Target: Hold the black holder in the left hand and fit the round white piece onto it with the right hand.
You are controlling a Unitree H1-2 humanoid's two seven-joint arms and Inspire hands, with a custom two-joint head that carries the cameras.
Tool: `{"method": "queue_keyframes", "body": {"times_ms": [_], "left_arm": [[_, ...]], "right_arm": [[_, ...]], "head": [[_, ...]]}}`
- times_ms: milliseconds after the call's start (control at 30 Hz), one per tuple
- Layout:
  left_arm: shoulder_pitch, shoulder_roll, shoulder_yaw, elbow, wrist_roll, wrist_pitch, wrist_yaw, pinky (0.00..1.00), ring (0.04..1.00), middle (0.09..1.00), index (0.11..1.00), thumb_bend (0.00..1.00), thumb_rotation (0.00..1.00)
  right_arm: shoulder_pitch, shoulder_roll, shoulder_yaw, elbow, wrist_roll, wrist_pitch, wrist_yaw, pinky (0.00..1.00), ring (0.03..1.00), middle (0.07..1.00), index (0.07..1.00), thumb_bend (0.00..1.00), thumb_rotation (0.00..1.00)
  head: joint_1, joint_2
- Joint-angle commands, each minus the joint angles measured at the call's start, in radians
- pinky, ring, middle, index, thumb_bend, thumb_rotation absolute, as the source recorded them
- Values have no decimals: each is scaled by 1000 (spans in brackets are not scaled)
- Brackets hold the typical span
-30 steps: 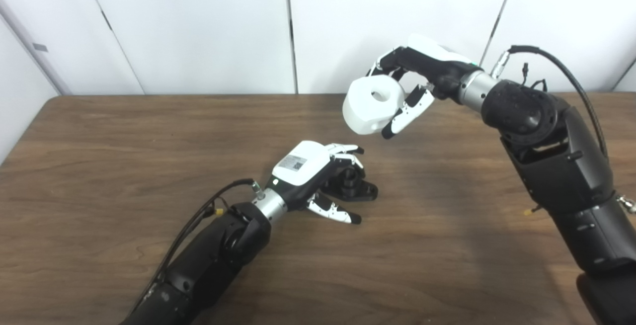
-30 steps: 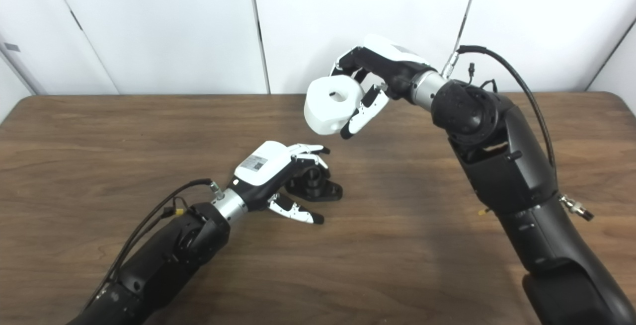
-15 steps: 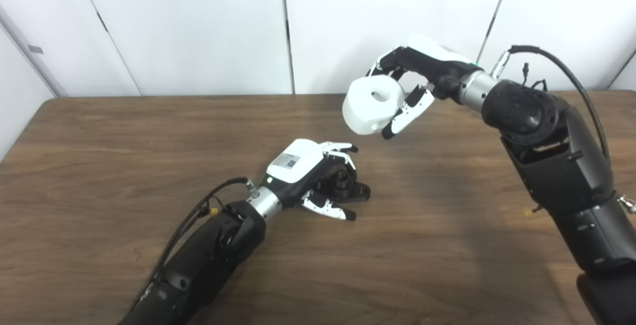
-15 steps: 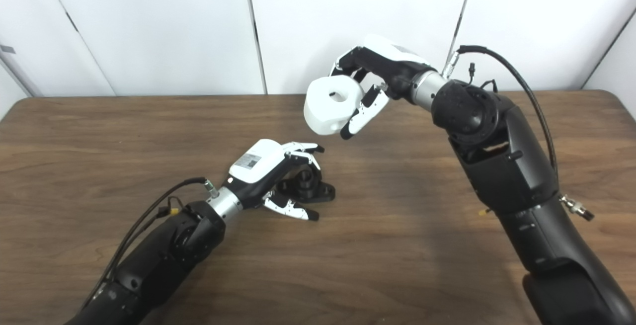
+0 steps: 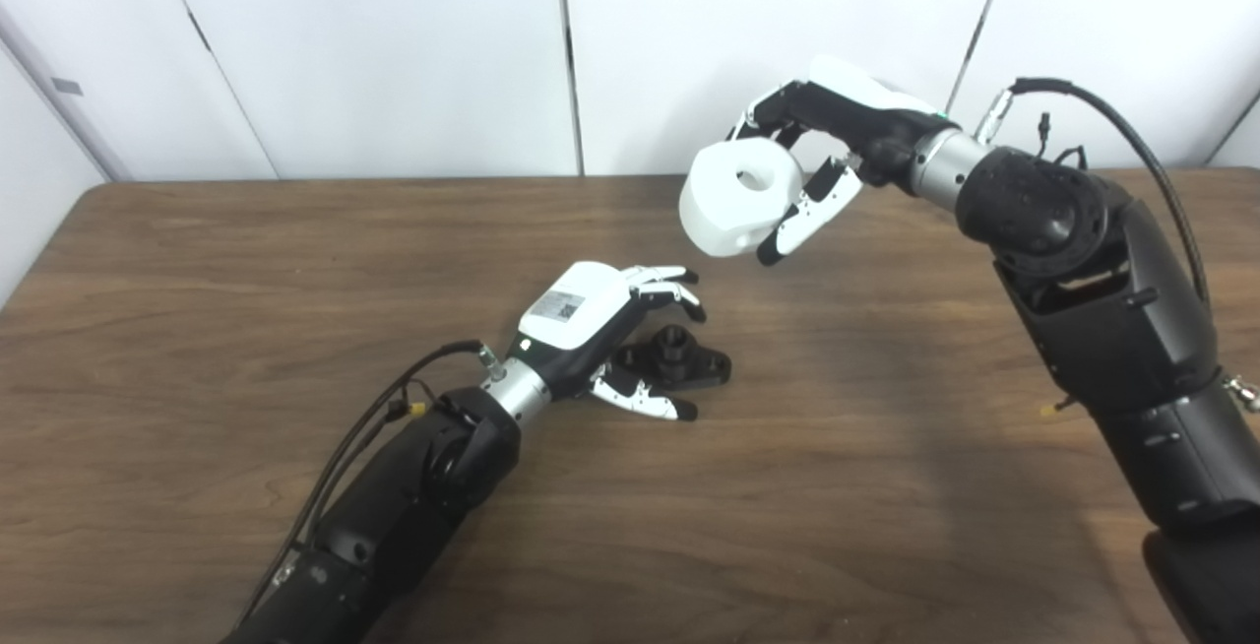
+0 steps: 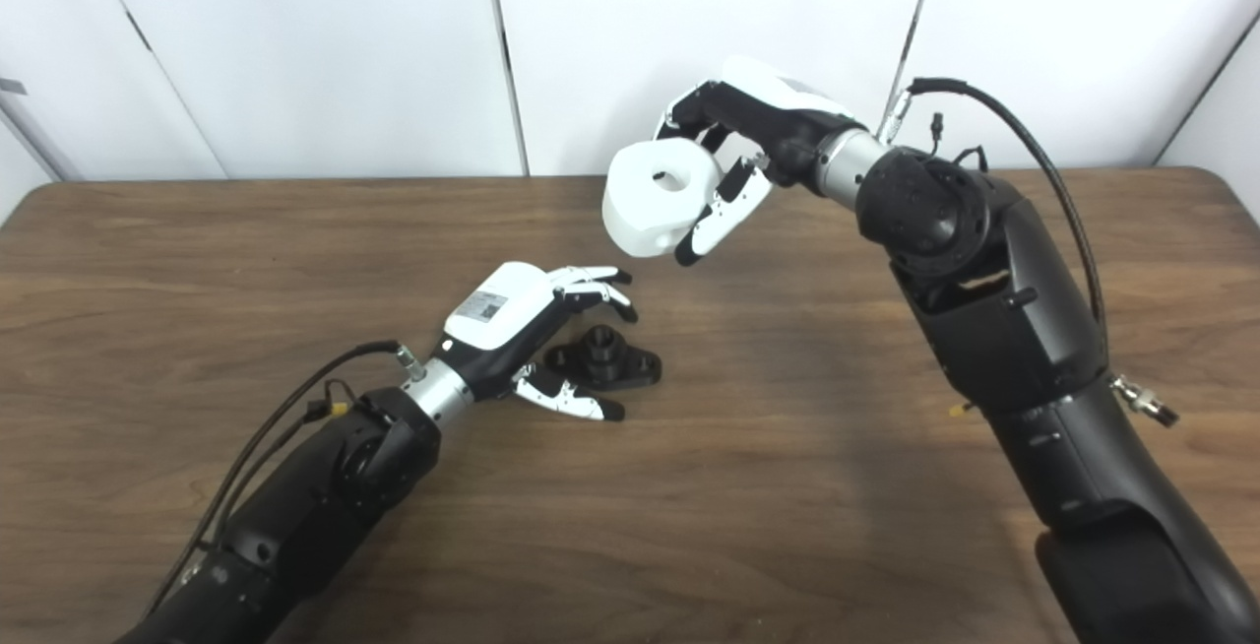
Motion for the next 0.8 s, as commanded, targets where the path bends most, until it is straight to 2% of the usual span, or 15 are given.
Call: {"method": "queue_keyframes", "body": {"times_ms": [0,233,400,500,633,767], "left_arm": [[18,45,19,23,37,76,-19,630,835,888,739,1000,244],[17,44,26,20,47,77,-24,637,846,893,756,1000,272],[16,50,37,18,39,78,-35,643,846,892,736,1000,266],[19,55,42,12,44,81,-39,639,844,889,712,1000,262],[23,65,52,30,41,57,-14,620,840,878,655,998,237],[28,70,59,52,59,69,23,634,841,870,592,958,232]], "right_arm": [[-51,-15,-14,-27,4,-12,-21,723,765,738,480,519,124],[-50,-16,-14,-25,3,-11,-21,719,763,738,480,519,124],[-52,-16,-15,-21,6,-16,-23,715,761,736,480,518,124],[-54,-17,-15,-19,7,-20,-23,712,760,737,480,518,124],[-56,-19,-13,-18,5,-22,-22,705,758,736,480,519,125],[-56,-20,-15,-18,10,-19,-20,705,758,735,480,519,125]], "head": [[0,3],[0,5],[1,7],[1,7],[2,8],[4,11]]}}
